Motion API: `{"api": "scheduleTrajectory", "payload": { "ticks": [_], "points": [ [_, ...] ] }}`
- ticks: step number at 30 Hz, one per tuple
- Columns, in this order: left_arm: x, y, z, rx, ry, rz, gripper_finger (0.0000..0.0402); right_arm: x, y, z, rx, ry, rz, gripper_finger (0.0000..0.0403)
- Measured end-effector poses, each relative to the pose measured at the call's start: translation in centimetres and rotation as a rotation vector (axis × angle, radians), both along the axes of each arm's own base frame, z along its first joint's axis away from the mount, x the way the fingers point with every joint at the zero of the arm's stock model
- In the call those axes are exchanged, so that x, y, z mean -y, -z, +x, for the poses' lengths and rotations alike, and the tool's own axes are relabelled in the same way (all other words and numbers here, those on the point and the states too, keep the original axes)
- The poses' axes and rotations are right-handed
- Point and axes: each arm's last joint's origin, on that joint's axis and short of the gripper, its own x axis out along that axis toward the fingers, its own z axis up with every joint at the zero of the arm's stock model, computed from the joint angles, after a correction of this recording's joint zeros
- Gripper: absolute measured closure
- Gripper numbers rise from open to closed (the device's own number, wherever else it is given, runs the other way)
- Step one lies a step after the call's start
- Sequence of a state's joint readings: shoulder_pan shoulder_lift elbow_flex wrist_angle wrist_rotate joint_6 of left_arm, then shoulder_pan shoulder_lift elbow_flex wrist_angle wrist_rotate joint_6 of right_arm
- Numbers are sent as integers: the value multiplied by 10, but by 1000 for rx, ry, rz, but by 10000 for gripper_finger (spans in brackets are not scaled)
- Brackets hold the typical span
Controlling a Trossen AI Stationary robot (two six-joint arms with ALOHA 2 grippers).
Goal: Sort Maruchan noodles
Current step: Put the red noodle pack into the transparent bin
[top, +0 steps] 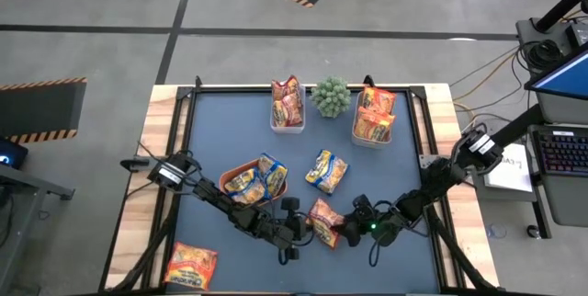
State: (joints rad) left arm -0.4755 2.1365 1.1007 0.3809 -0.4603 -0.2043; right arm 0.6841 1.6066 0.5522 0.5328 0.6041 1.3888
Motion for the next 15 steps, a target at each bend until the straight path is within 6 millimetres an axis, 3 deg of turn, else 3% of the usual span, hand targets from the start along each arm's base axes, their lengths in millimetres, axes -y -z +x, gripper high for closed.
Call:
{"api": "scheduleTrajectory", "payload": {
  "ticks": [8, 15],
  "points": [
    [0, 0, 0, 1, 0, -1, 402, 4, 16, 10, 14, 25, -41, 175],
    [0, 0, 0, 4, 0, -3, 402, 4, 16, 11, 46, 35, -68, 209]
  ]
}}
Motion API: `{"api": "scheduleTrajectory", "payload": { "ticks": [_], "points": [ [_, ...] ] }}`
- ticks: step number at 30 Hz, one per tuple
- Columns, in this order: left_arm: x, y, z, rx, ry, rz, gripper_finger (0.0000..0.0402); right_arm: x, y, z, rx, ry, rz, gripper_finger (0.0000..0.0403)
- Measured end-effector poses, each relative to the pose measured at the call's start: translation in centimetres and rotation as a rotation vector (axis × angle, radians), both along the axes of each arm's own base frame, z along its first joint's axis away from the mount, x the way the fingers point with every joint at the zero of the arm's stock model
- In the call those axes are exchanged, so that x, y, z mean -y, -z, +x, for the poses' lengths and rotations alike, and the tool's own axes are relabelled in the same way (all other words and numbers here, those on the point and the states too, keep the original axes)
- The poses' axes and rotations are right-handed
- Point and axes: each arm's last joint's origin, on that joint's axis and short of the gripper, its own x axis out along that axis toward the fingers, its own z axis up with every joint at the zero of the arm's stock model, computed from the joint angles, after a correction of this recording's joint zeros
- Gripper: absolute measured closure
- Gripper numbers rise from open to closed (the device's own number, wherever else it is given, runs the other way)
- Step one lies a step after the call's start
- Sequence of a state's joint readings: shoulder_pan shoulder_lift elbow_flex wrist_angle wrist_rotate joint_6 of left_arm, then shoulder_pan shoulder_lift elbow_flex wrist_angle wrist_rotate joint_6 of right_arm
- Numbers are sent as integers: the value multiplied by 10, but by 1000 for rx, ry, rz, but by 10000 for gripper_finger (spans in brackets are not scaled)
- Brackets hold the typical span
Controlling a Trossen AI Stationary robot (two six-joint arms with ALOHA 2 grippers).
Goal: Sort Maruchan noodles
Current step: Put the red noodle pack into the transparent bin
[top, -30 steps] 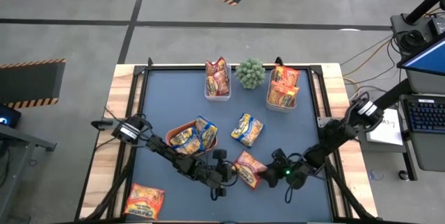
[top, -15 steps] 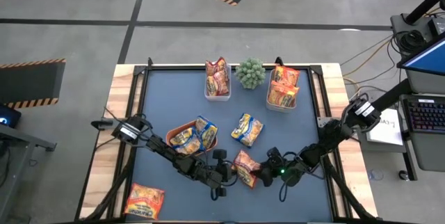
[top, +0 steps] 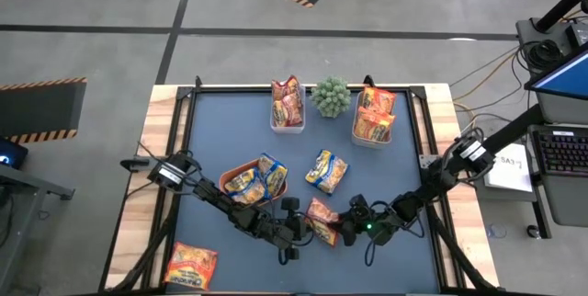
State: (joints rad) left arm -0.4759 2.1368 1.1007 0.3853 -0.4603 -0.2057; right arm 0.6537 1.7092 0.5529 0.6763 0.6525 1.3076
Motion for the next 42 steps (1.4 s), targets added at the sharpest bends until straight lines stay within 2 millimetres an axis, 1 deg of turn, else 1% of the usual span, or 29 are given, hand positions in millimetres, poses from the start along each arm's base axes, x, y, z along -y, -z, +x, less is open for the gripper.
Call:
{"api": "scheduleTrajectory", "payload": {
  "ticks": [12, 17, 22, 27, 34, 42],
  "points": [
    [1, -1, 0, 5, -7, -15, 402, 0, 0, 0, -2, -7, -24, 324],
    [3, -6, -2, 6, 10, -9, 402, 1, 0, 0, -5, -17, -48, 359],
    [5, -11, -3, 20, 25, -4, 402, 1, -1, 0, -9, -31, -85, 370],
    [6, -21, -6, 19, 36, 7, 402, 1, -10, -1, 15, -51, -111, 371],
    [7, -49, -15, -1, 65, 51, 402, 2, -27, -2, 56, -75, -159, 392],
    [-2, -79, -30, -50, 58, 134, 402, 3, -40, -3, 97, -83, -222, 394]
  ]
}}
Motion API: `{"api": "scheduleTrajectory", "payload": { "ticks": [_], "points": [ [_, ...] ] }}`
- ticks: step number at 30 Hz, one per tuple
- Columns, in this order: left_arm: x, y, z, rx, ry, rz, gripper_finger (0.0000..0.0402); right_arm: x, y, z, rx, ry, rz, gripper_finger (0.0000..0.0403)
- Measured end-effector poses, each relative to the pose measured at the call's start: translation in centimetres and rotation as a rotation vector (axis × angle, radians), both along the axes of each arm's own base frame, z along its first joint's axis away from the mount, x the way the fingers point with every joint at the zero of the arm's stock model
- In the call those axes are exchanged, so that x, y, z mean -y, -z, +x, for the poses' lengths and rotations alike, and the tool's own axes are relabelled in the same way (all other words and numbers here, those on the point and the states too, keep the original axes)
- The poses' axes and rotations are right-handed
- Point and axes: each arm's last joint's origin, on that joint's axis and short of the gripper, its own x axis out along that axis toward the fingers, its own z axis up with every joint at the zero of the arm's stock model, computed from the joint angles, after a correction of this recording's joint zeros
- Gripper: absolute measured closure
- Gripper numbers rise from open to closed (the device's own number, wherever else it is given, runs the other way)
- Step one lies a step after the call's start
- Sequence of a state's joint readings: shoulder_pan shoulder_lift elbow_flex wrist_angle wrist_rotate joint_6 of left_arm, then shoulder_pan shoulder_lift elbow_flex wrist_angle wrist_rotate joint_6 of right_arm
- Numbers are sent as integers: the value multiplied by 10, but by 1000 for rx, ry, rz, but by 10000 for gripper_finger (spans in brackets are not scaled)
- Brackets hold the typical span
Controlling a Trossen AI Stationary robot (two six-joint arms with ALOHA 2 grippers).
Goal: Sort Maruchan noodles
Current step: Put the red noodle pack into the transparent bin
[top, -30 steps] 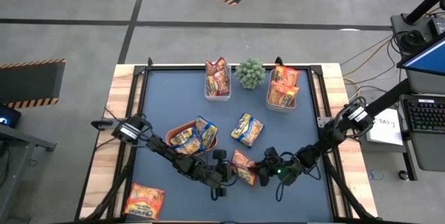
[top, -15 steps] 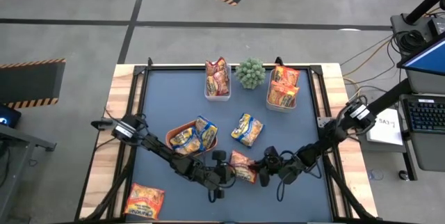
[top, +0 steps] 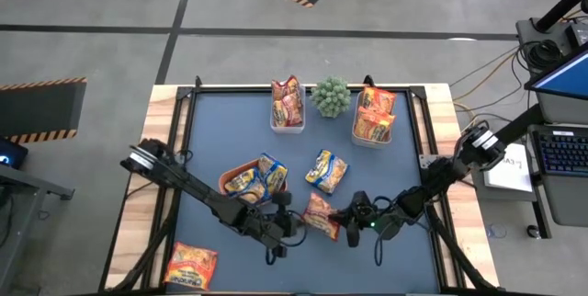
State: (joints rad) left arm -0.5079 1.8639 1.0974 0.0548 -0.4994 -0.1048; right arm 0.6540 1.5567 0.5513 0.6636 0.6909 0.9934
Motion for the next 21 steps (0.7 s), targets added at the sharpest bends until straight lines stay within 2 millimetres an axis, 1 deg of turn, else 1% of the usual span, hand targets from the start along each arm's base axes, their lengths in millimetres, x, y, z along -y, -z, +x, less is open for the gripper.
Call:
{"api": "scheduleTrajectory", "payload": {
  "ticks": [7, 11, 17, 21],
  "points": [
    [-6, -26, -13, -12, 1, 6, 402, 1, -5, 0, 22, 6, -62, 394],
    [-8, -47, -22, 10, 8, -9, 402, 0, -11, 0, 57, -8, -128, 394],
    [-5, -75, -44, 71, 73, -10, 402, 0, -21, 1, 106, -41, -226, 394],
    [-1, -88, -59, 114, 98, 14, 402, -1, -27, 2, 146, -59, -297, 394]
  ]
}}
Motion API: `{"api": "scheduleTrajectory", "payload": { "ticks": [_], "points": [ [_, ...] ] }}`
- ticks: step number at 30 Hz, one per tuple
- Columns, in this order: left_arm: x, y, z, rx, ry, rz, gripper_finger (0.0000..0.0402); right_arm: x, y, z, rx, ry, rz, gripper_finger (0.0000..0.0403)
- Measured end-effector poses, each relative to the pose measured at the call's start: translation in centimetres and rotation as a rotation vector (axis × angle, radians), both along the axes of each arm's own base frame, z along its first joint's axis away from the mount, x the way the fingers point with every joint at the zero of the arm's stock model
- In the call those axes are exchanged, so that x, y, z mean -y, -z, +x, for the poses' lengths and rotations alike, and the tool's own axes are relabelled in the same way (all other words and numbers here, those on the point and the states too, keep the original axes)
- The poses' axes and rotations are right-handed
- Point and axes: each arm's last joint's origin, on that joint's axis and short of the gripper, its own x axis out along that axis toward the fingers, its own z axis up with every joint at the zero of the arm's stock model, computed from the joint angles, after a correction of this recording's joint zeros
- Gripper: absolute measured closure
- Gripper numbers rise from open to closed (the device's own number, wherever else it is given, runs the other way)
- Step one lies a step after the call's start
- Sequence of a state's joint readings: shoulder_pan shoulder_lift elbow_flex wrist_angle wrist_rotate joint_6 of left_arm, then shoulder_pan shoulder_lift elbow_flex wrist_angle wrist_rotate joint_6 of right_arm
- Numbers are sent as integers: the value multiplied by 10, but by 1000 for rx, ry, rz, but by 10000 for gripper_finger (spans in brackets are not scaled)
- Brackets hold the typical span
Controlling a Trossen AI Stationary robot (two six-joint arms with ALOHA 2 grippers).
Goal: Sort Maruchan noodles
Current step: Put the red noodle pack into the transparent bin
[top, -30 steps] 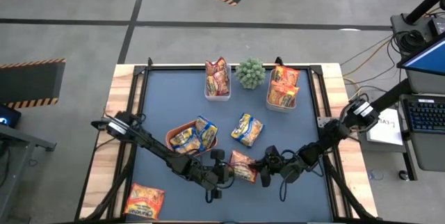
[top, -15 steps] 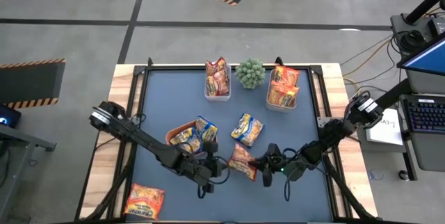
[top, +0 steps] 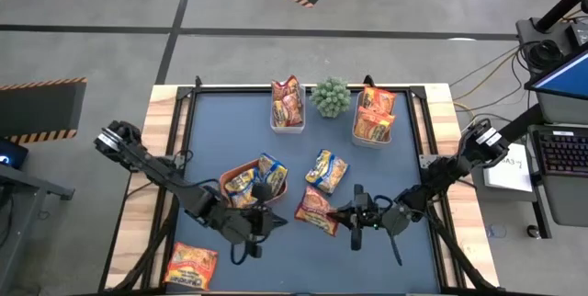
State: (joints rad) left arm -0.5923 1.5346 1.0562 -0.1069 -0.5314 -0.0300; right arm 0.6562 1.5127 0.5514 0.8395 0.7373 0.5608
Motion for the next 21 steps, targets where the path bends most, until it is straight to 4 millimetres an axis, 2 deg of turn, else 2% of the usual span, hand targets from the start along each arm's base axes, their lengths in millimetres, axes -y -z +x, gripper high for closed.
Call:
{"api": "scheduleTrajectory", "payload": {
  "ticks": [4, 12, 17, 21],
  "points": [
    [2, -9, -10, 32, 41, 30, 402, 1, -8, 2, 60, -8, -70, 394],
    [-4, -10, -21, 169, 146, 76, 402, 12, -28, 7, 174, 18, -198, 394],
    [-22, -3, -38, 255, 170, 121, 402, 40, -44, 17, 214, 45, -238, 394],
    [-47, 1, -56, 337, 136, 136, 402, 79, -55, 28, 236, 23, -239, 394]
  ]
}}
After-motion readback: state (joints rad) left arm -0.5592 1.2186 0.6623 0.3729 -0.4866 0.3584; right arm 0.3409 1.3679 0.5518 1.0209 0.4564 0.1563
